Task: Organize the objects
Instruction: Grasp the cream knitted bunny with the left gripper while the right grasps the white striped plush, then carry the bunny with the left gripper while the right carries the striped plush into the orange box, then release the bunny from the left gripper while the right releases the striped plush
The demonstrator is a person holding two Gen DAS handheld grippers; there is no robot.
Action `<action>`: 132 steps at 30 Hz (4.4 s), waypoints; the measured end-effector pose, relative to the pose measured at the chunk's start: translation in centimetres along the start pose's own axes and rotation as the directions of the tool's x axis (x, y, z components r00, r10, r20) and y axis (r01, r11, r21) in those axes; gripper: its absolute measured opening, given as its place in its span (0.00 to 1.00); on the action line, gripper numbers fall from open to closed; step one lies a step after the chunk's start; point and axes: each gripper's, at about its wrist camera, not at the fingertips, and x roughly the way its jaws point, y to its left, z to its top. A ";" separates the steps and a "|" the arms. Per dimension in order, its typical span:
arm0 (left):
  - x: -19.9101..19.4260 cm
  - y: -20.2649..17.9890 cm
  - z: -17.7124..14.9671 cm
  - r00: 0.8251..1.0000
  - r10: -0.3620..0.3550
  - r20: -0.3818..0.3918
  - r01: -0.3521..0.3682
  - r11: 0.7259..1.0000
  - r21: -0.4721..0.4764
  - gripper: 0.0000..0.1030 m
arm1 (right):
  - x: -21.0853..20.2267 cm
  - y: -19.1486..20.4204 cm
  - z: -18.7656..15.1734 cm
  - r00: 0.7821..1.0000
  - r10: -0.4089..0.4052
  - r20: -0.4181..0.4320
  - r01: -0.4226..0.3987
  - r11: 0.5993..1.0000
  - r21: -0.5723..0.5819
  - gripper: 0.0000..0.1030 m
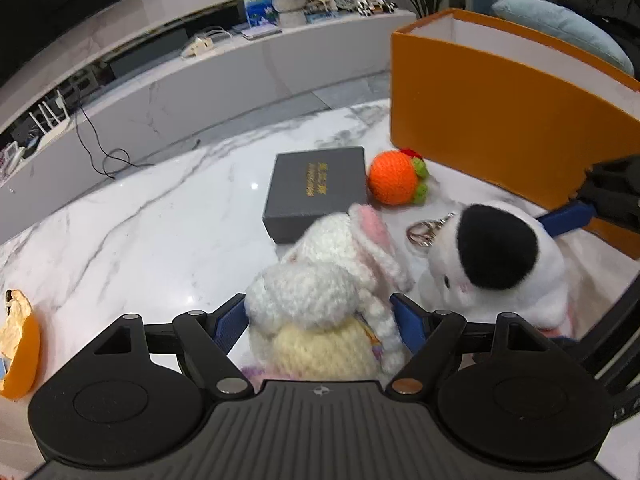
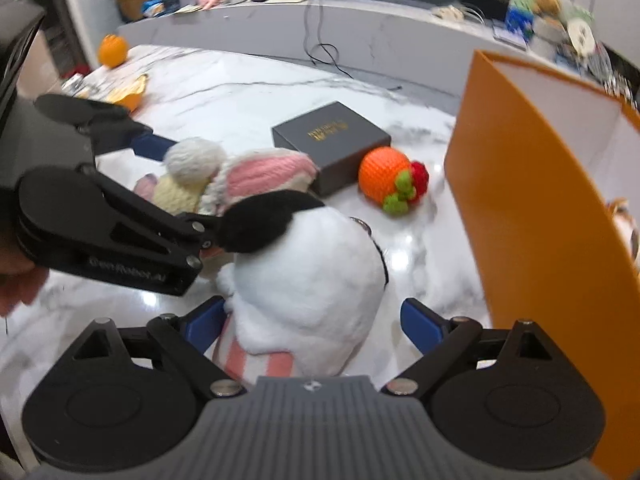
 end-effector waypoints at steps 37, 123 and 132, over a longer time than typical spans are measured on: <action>-2.8 0.7 -0.2 0.997 -0.075 -0.016 0.072 0.988 -0.133 0.81 | -0.4 0.0 0.7 0.999 0.030 0.021 -0.029 0.998 -0.055 0.69; 0.5 -16.1 16.5 0.999 0.031 0.042 -0.041 0.969 0.242 0.80 | -9.6 -18.2 2.1 0.991 -0.093 -0.096 0.105 0.986 0.127 0.69; 3.1 -15.6 19.7 0.995 0.071 0.070 -0.081 0.986 0.148 0.80 | -8.5 -17.9 1.8 0.987 -0.099 -0.127 0.113 0.988 0.105 0.70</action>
